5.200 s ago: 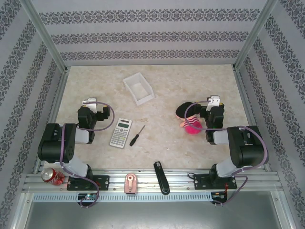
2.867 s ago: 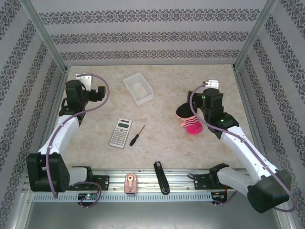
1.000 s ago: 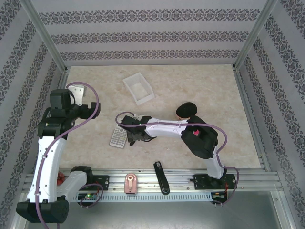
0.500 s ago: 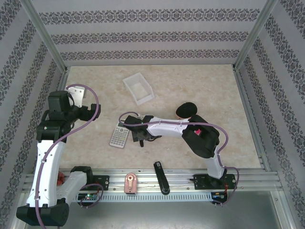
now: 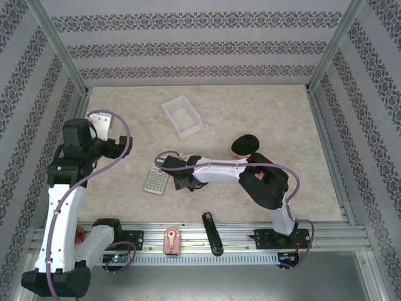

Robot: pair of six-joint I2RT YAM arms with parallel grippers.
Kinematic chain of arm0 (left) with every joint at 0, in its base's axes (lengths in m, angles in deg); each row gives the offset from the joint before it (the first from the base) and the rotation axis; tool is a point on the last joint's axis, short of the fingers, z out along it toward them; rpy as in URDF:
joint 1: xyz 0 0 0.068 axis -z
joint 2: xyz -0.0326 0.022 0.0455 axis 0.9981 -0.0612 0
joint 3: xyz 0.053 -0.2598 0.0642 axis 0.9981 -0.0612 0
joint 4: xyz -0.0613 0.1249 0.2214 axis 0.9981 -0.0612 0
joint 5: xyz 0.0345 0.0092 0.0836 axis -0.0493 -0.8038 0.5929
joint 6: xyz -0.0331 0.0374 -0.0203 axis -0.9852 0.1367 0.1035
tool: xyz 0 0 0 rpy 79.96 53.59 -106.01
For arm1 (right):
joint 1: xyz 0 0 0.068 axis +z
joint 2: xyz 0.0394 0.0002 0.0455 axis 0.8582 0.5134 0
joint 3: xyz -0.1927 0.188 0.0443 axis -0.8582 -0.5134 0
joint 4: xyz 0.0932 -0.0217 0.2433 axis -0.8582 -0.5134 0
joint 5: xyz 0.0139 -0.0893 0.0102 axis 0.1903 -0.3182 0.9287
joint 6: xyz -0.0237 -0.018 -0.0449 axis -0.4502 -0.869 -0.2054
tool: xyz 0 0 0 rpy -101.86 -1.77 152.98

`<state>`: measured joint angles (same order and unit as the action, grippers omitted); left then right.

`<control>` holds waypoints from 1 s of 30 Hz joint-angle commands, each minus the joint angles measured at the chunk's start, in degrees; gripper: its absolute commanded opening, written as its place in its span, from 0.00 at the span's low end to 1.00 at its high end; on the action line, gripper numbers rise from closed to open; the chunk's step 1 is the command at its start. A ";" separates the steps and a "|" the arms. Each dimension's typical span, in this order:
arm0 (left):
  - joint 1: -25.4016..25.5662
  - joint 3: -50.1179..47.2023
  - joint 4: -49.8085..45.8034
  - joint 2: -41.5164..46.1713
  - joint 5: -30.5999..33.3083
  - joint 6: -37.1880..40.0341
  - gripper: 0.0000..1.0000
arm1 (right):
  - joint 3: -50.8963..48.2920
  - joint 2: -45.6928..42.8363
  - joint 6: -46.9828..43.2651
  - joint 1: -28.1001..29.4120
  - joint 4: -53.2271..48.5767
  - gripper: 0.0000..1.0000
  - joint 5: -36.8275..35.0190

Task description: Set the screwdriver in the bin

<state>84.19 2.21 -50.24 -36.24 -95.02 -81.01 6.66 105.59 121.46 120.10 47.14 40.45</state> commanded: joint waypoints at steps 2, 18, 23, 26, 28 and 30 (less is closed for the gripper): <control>0.46 1.32 -0.26 -0.21 -0.08 1.22 0.99 | -2.06 -0.76 -0.29 0.87 0.00 0.75 1.30; 0.46 3.41 -2.18 -1.62 -0.17 3.66 0.99 | -7.92 -2.02 1.32 2.77 3.73 0.38 4.39; 0.46 3.86 -2.57 -1.49 -0.61 3.75 0.99 | -8.62 -2.63 0.21 2.90 4.83 0.28 4.07; 0.46 3.94 -2.85 -1.44 -0.52 3.78 0.99 | -9.02 -3.50 -0.85 2.97 5.64 0.16 3.86; 0.46 4.00 -2.87 -1.44 -0.34 4.19 0.99 | -9.25 -4.17 -1.83 3.02 6.17 0.15 3.44; 0.46 3.79 -2.44 -1.38 0.24 5.22 0.99 | -8.97 -4.66 -3.71 2.93 6.99 0.15 3.16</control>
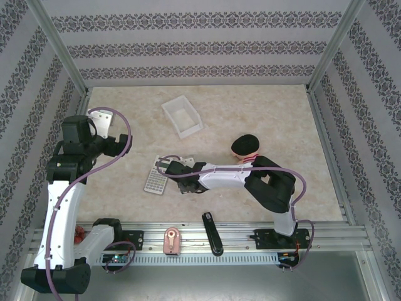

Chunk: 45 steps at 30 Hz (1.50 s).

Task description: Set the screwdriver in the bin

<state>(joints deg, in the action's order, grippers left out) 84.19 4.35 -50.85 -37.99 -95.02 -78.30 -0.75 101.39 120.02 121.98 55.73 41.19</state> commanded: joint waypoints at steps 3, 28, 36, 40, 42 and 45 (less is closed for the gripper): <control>0.46 0.94 -0.97 0.35 2.13 4.06 0.99 | 0.82 -1.00 -5.26 1.02 -3.67 0.15 1.39; 0.72 -2.14 -1.15 -6.06 -3.28 8.32 0.99 | 8.31 -11.54 -14.16 -9.43 -9.06 0.15 6.84; 0.81 -1.73 -3.08 -4.65 -5.26 9.14 0.99 | 24.06 -1.78 -21.51 -16.35 -11.91 0.15 8.50; 0.86 -0.53 -3.96 -5.26 -6.29 9.12 0.99 | 32.63 4.04 -24.60 -19.05 -13.36 0.15 8.89; 0.91 0.82 -4.84 -5.90 -6.47 9.13 0.99 | 36.05 6.88 -25.95 -20.65 -13.08 0.15 10.26; 0.99 2.22 -6.06 -6.37 -6.77 9.00 0.99 | 40.03 10.84 -28.38 -21.97 -12.48 0.15 10.78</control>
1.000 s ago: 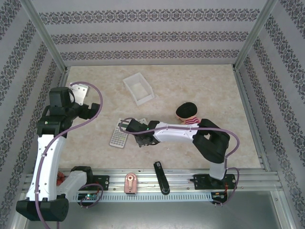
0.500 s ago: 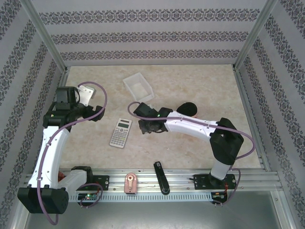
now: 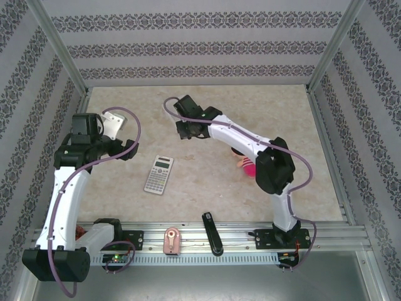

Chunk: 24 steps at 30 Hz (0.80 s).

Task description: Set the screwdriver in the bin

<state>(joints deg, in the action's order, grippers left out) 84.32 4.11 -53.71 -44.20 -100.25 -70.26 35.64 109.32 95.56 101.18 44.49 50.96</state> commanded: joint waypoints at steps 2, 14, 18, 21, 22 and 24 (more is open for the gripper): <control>0.86 2.76 -3.76 -0.26 -1.37 0.84 0.99 | 6.15 5.52 -5.21 -1.91 -0.56 0.15 1.22; 0.85 1.53 -2.27 -0.10 1.53 -0.33 0.99 | 21.70 18.78 -11.85 -3.40 1.02 0.17 -0.84; 0.86 1.57 -2.37 -0.34 2.35 -1.02 0.99 | 25.02 22.21 -11.80 -3.96 0.40 0.17 -1.11; 0.86 1.39 -2.63 -0.21 3.21 -1.16 0.99 | 24.99 23.39 -12.28 -4.51 1.13 0.17 -1.03; 0.86 1.35 -2.76 -0.25 3.30 -1.20 0.99 | 24.88 23.68 -12.41 -4.63 1.36 0.17 -0.91; 0.86 1.53 -3.34 -0.01 3.35 -1.15 0.99 | 24.96 24.34 -12.68 -4.88 1.50 0.17 -0.99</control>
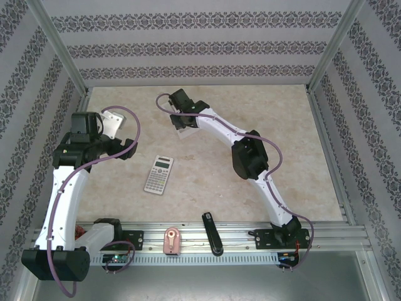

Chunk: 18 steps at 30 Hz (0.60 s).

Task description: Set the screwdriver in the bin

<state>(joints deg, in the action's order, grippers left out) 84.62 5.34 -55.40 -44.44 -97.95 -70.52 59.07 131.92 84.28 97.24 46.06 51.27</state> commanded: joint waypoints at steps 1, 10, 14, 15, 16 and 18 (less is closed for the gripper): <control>0.55 0.39 -1.70 0.35 1.11 -0.86 0.99 | 1.39 1.92 -1.45 -1.03 0.12 0.17 -1.19; 0.55 -0.10 -1.87 1.88 2.84 -0.90 0.99 | 1.51 3.92 -1.28 -2.04 1.07 0.17 -0.50; 0.55 0.43 -2.27 1.80 2.66 -0.81 0.99 | 1.87 4.47 -0.97 -2.42 1.51 0.18 0.80; 0.55 0.63 -2.27 1.68 2.59 -0.98 0.99 | 2.06 4.66 -0.83 -2.55 1.38 0.18 1.19; 0.56 0.72 -2.36 1.64 2.54 -1.27 0.99 | 2.27 4.83 -0.75 -2.67 1.13 0.18 1.48; 0.55 1.17 -2.51 1.45 2.30 -1.96 0.99 | 2.29 5.02 -0.70 -2.67 0.55 0.18 1.46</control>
<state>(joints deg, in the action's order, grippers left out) 84.62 5.32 -55.77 -43.30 -95.85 -70.81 59.31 136.06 83.69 95.21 46.50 51.79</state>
